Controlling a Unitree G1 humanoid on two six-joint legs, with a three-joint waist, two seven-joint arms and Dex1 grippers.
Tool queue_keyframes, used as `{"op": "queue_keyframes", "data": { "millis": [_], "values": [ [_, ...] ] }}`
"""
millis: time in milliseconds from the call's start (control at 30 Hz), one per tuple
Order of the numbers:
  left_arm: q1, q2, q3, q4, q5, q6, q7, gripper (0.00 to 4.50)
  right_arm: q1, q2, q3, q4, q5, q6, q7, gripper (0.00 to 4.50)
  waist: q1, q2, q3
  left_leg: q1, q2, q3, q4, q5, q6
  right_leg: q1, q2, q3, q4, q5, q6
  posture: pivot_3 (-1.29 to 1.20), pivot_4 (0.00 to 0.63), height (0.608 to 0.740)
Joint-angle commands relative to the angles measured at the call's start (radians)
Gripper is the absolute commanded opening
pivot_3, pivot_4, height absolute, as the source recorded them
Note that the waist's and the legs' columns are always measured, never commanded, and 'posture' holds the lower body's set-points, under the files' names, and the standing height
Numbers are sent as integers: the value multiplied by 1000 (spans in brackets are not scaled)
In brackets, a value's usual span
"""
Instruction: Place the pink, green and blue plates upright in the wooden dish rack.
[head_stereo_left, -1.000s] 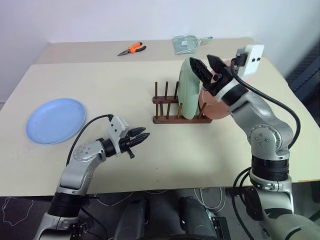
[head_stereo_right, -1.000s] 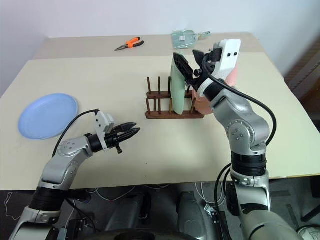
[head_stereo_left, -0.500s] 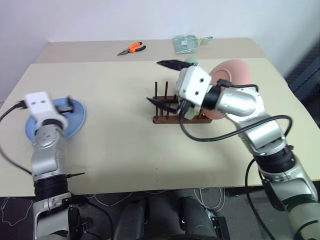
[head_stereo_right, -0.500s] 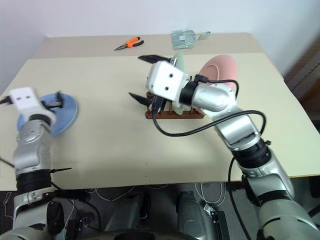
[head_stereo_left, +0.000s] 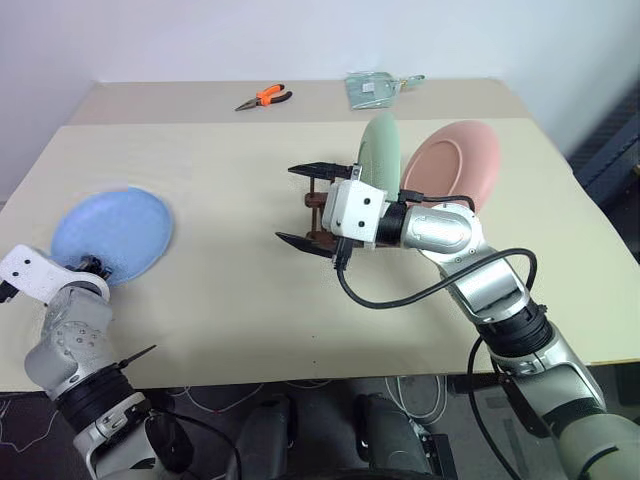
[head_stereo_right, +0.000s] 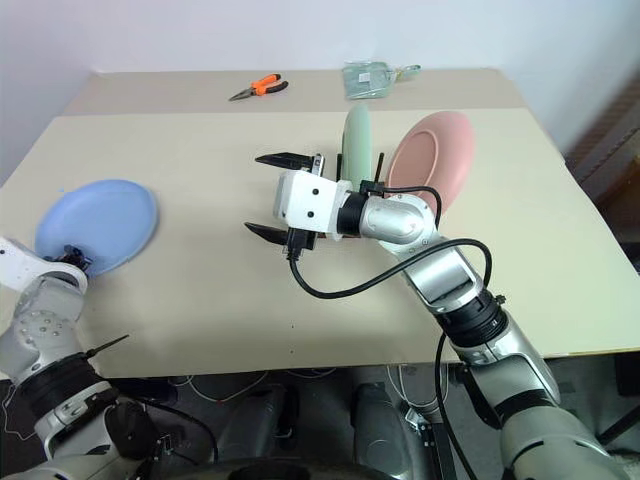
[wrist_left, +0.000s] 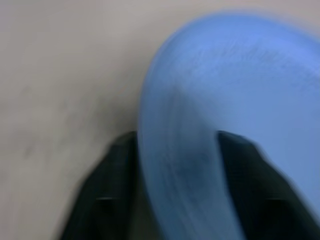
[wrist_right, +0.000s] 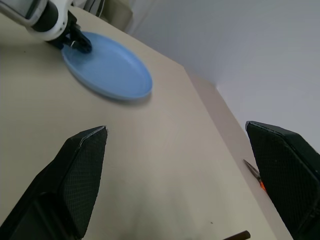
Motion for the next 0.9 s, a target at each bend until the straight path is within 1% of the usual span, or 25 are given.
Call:
{"op": "queue_keyframes", "data": {
  "millis": [33,67,167,300,433,567,767,800,833,900],
  "values": [
    [-17,12,2,-17,-27,2,14,447,0,12,-32,-9,-17,5,-1,4500,1,0,0,0,0,0,0,0,0,0,0,0,0,0,0,0,150,738],
    [-22,18,-12,-17,-30,-13,0,29,-1,12,-35,-6,-21,12,0,4500,1,0,0,0,0,0,0,0,0,0,0,0,0,0,0,0,150,738],
    [-55,26,-65,-47,-45,-89,-70,29,-6,11,-46,-1,-30,14,2,4500,4,0,0,0,0,0,0,0,0,0,0,0,-1,0,0,0,150,738],
    [-137,43,-177,-118,-41,-159,-152,29,-25,10,-39,14,-84,-21,-9,4500,8,-4,1,-1,0,-1,0,0,-1,0,0,-1,-2,0,-1,0,150,738],
    [-259,39,-307,-179,-40,-149,-186,29,-72,27,-7,84,-182,-93,-34,4500,2,-5,2,-1,0,0,0,0,-1,0,0,-1,-2,0,-1,0,150,738],
    [-344,15,-432,-228,-25,-117,-187,29,-159,50,25,220,-318,-184,-96,4500,-6,-5,2,-1,0,0,-2,1,-1,0,1,0,-2,1,-1,0,150,738],
    [-375,-33,-543,-302,-19,-80,-172,29,-259,93,48,406,-458,-286,-197,4500,-3,-5,2,-1,1,0,-2,2,-3,-1,3,0,0,1,-1,0,150,738],
    [-374,-39,-546,-309,-21,-75,-168,0,-262,97,49,422,-469,-296,-200,3989,-2,-5,2,-1,1,0,-2,2,-3,-1,3,0,0,0,-1,0,150,738],
    [-372,-44,-546,-314,-23,-70,-164,0,-264,101,51,437,-482,-305,-205,3644,-2,-5,2,-1,0,0,-2,2,-3,-1,2,0,0,0,-1,0,150,738],
    [-363,-45,-550,-324,-25,-60,-162,0,-265,109,48,451,-496,-312,-212,2665,-2,-5,2,-1,0,0,-2,2,-3,-1,2,0,0,0,-1,0,150,738]
  ]
}}
